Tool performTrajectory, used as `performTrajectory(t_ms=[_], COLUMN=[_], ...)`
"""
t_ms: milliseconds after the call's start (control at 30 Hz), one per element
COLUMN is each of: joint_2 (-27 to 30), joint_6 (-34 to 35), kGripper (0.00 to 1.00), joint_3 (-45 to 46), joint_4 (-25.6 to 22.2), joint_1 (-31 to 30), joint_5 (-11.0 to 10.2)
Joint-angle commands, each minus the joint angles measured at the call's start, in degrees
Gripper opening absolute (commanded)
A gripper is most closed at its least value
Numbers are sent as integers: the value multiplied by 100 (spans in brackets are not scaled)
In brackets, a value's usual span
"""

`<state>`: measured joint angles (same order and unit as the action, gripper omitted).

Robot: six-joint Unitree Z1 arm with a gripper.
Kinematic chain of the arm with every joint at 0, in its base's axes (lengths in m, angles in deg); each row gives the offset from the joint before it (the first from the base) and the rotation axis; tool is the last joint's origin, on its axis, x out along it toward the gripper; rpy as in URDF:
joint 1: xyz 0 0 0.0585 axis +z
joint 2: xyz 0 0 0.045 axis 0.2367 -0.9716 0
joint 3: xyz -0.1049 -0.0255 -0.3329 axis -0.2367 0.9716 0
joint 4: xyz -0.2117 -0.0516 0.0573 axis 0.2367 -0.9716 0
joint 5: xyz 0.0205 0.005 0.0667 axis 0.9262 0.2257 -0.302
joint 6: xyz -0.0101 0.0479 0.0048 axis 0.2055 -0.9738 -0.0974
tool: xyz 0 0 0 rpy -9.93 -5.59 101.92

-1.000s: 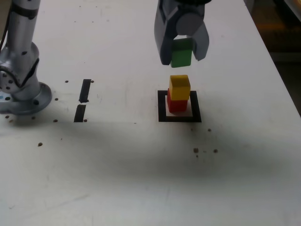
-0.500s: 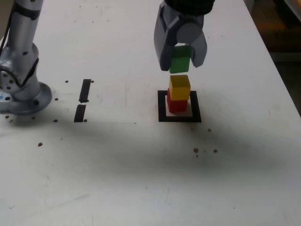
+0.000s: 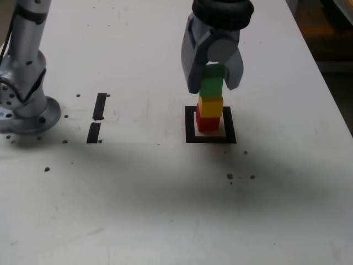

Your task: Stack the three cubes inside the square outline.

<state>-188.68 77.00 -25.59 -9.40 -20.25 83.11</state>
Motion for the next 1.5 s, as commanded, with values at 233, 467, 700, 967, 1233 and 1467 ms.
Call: performTrajectory(t_ms=[233, 467, 700, 967, 1233, 1467], joint_2=[-107, -123, -123, -115, -111, 20], joint_6=[20, -7, -8, -19, -58, -50], kGripper=[24, 24, 29, 44, 81, 100], joint_3=[47, 62, 74, 51, 51, -7], joint_4=[80, 126, 134, 129, 143, 56], joint_1=[-47, -47, -32, 8, 23, 25], joint_5=[-8, -44, -43, -34, -40, -63])
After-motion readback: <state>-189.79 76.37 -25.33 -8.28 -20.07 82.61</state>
